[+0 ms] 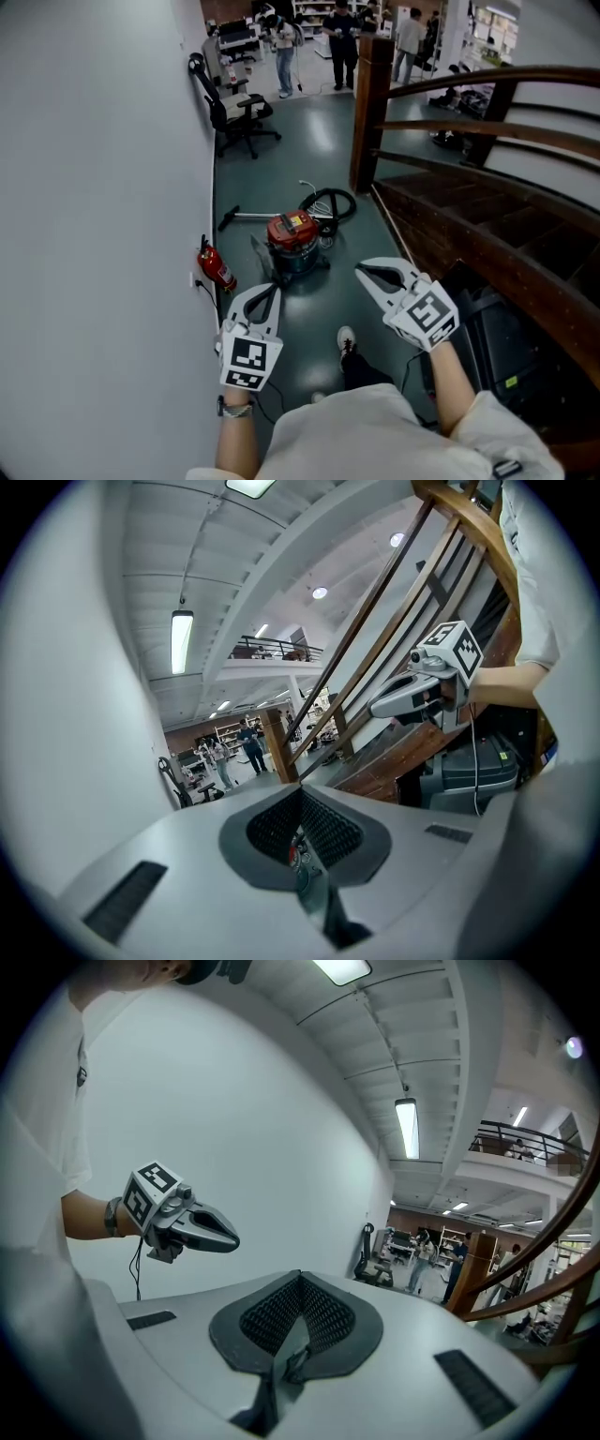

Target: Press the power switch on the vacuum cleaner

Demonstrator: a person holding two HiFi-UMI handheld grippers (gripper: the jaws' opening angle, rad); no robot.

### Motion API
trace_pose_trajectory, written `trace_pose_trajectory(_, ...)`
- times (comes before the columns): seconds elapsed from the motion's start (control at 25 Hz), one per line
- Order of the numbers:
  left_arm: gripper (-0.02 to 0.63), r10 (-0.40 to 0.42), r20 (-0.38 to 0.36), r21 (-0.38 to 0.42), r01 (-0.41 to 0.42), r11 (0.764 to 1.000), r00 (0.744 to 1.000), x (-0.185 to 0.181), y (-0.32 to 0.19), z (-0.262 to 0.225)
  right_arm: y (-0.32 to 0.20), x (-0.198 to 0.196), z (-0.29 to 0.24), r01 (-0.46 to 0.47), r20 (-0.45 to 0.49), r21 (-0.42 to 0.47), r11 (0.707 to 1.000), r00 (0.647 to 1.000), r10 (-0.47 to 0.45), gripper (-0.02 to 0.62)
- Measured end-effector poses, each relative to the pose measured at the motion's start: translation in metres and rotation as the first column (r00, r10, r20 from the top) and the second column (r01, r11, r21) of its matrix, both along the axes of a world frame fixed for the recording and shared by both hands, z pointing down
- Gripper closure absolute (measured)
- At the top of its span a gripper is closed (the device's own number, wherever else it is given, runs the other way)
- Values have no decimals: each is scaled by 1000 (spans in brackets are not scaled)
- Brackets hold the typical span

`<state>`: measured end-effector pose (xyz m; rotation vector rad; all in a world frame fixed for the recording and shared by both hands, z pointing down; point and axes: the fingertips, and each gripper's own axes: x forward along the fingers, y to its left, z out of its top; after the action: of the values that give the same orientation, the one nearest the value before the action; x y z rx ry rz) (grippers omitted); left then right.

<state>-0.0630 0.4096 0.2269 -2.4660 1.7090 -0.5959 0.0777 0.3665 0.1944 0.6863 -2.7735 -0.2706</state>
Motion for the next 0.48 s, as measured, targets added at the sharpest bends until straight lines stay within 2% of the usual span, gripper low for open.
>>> trace_pose_trajectory(0.28, 607, -11, -1, -7, 11, 1000, 1000, -7, -36, 5, -41, -4, 10, 5, 12, -19, 1000, 1000, -4, 568)
trace_pose_trajectory(0.48, 607, -12, 2, -11, 12, 1000, 1000, -5, -84, 7, -90, 1, 9, 2, 50, -31, 1000, 999, 0, 568)
